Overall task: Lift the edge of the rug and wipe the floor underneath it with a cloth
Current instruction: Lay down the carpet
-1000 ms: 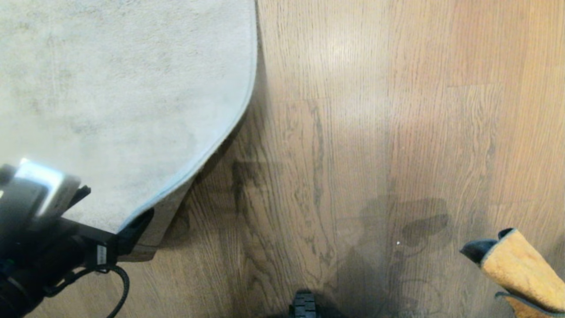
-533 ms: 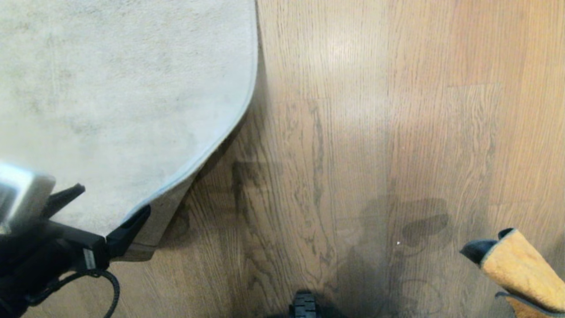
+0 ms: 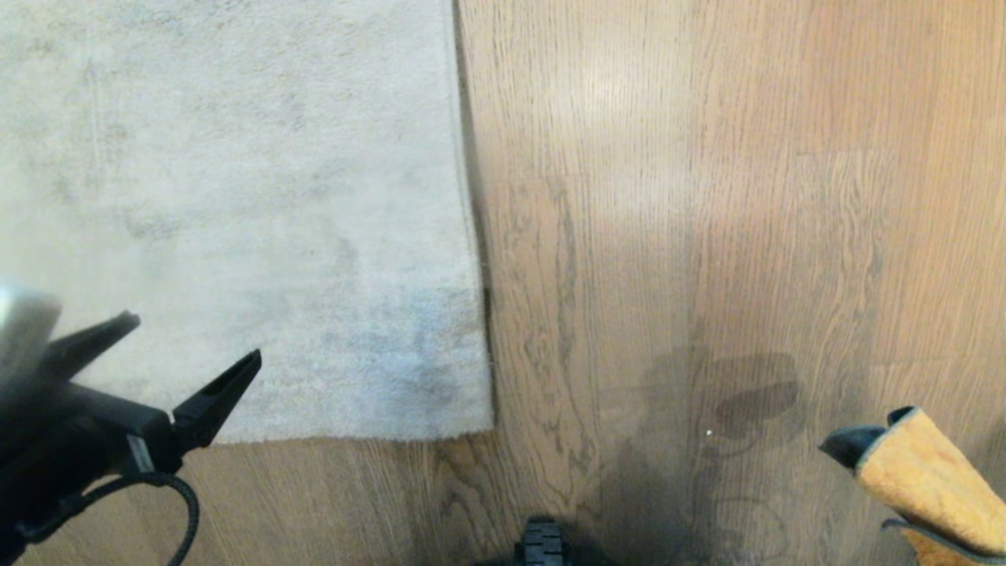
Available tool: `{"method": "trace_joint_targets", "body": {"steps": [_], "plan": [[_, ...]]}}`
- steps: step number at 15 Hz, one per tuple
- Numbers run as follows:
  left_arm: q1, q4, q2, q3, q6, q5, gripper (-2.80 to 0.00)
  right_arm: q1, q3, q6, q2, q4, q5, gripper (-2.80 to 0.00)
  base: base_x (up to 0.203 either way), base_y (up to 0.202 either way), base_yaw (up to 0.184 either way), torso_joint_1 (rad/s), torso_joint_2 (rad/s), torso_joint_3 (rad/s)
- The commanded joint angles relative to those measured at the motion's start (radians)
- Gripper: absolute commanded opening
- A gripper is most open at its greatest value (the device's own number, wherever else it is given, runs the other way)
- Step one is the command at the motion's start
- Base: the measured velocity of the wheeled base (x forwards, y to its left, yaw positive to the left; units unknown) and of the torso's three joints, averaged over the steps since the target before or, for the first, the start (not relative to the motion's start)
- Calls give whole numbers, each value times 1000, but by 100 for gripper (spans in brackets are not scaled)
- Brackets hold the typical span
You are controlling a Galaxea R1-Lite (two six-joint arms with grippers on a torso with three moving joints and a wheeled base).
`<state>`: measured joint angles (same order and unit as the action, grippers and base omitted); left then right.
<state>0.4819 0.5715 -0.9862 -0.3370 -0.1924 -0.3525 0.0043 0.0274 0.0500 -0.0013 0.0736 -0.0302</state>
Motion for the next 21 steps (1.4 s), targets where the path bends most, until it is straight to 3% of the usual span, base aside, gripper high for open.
{"method": "trace_joint_targets", "body": {"steps": [1,5,8,9,15,19,21], "plan": [[0,-2,4,9,6,-3,0,0,0,1,1,0,0,-280,0,0,0,0,0,0],[-2,-20,2,99,27,-2,0,0,0,1,1,0,0,-280,0,0,0,0,0,0],[-2,-133,-1,147,91,4,0,0,0,1,1,0,0,-280,0,0,0,0,0,0],[-2,-180,-2,147,111,18,-280,0,0,1,1,0,0,-280,0,0,0,0,0,0],[-29,-327,-44,141,140,126,-280,0,0,1,1,0,0,-280,0,0,0,0,0,0],[-35,-308,-227,132,146,159,-280,0,0,1,1,0,0,-280,0,0,0,0,0,0],[-37,-230,-353,129,146,187,-280,0,0,1,1,0,0,-280,0,0,0,0,0,0]]}}
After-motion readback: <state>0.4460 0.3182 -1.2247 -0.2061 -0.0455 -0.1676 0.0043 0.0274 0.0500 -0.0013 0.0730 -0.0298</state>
